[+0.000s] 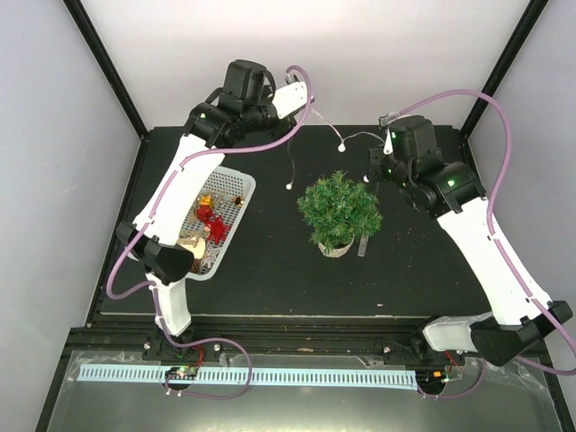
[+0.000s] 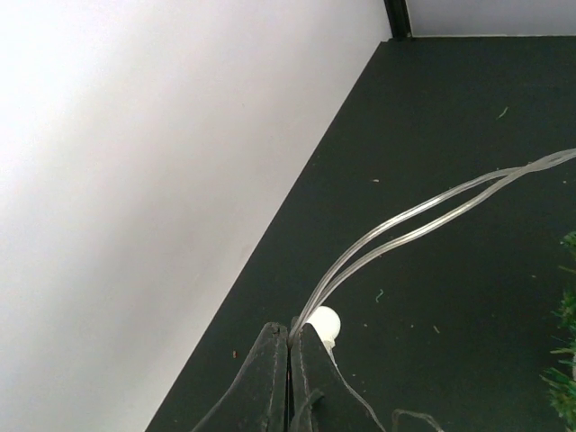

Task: Decorate the small christmas tree

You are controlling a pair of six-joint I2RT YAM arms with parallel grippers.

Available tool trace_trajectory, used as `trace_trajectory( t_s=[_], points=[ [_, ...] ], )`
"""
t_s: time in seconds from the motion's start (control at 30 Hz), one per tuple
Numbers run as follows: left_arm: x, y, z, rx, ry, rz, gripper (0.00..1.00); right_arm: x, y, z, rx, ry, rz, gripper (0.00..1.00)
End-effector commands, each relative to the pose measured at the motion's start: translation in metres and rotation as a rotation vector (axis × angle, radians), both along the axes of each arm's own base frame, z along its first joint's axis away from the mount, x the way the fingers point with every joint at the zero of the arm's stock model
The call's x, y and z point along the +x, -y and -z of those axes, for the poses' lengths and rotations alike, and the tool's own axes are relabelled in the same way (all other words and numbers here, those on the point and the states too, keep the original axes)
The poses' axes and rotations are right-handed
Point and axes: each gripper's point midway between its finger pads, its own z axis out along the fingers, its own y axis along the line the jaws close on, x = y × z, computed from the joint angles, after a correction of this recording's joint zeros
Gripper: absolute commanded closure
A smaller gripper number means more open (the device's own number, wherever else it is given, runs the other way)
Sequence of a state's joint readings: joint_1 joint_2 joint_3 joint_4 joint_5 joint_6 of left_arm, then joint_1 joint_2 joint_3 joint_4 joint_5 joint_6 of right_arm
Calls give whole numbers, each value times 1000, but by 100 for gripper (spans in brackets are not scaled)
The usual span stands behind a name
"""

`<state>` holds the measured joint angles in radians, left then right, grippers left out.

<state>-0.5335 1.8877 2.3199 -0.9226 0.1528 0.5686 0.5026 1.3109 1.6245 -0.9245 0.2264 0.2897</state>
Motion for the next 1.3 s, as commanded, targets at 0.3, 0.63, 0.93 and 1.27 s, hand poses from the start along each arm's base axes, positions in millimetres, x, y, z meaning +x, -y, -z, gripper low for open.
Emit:
trace_trajectory(
  t_s=[0.3,0.63,0.93,1.27],
  points=[
    [42,14,12,26,78,-45,98,26,1,-12,90,23,12,99],
    [60,21,54,66,12,-57,98,34,12,-3,145,7,75,99],
    [63,32,69,69,-13,-29,98,36,22,17,181,-29,104,99],
    [63,25,105,146,-97,-28,98,54,17,28,247,-54,103,99]
  ],
)
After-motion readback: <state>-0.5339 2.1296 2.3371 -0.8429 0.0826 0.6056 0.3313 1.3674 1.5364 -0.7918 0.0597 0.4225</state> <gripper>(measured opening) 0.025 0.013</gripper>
